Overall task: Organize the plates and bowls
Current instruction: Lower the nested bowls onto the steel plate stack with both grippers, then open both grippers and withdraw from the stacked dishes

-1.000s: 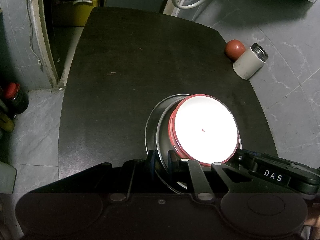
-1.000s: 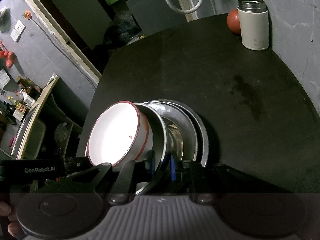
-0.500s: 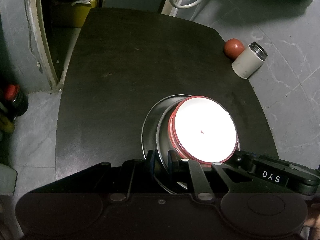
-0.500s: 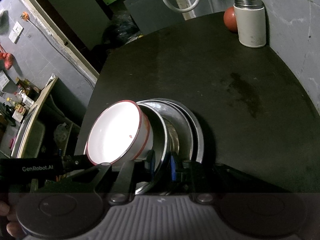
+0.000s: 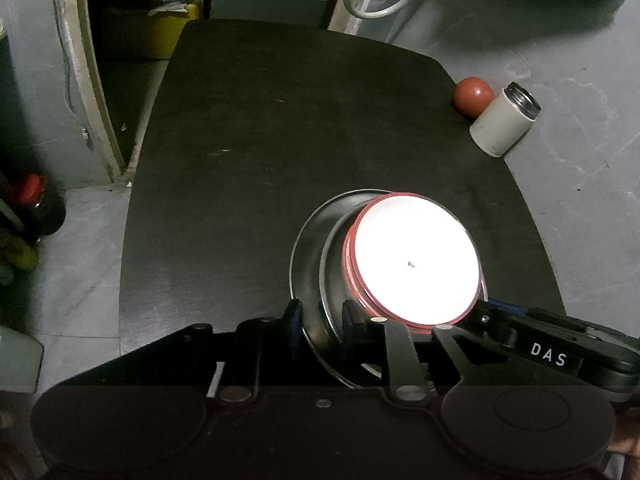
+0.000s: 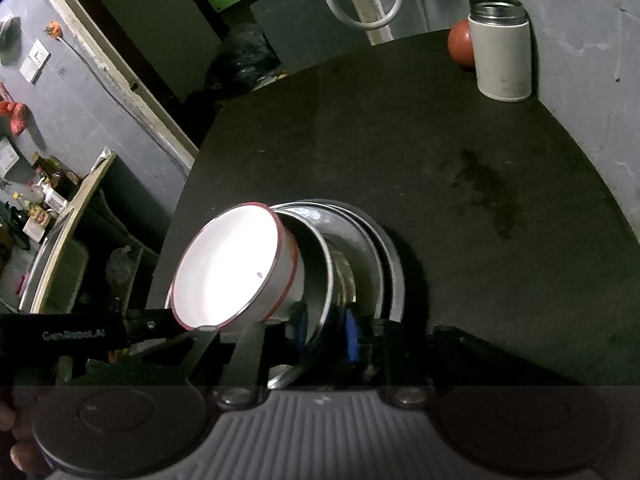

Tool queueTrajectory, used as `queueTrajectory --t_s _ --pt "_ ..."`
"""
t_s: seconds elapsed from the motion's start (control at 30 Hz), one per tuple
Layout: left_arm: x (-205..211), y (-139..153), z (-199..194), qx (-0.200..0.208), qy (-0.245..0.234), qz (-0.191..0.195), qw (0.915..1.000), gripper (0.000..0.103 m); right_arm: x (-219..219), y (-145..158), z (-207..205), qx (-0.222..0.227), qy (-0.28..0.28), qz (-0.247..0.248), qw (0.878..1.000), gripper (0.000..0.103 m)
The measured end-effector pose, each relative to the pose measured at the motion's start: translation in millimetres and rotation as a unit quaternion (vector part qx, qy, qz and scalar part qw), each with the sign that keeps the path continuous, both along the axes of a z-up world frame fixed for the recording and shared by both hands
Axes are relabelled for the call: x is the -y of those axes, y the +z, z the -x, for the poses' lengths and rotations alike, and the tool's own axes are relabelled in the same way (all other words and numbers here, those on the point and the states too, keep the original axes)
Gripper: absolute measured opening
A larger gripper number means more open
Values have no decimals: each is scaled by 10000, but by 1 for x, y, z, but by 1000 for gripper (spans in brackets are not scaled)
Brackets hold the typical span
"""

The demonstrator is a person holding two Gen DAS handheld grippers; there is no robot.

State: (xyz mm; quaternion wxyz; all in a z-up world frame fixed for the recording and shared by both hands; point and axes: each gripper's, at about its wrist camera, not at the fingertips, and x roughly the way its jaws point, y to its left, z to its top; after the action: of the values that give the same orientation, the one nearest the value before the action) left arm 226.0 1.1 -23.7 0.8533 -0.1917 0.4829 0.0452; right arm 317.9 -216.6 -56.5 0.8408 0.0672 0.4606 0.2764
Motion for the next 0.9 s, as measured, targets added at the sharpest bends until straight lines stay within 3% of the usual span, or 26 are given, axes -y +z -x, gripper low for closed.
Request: queueTrajectory --t_s 0.47,0.7,0.77,0.87,0.9 --pt "3 3 4 -16 224 -247 9994 34 10 2 0 62 58 -99 9999 31" --pt "6 9 10 114 430 -464 9979 44 14 4 -1 142 177 -109 9997 32" --pt "8 11 11 161 491 -501 9974 46 15 5 -1 193 176 -98 9996 36" --pt "11 13 11 194 549 -583 9966 48 19 7 -2 291 80 -41 9995 57" --pt "12 14 11 204 552 -615 9964 48 22 7 -3 274 72 -83 9996 57"
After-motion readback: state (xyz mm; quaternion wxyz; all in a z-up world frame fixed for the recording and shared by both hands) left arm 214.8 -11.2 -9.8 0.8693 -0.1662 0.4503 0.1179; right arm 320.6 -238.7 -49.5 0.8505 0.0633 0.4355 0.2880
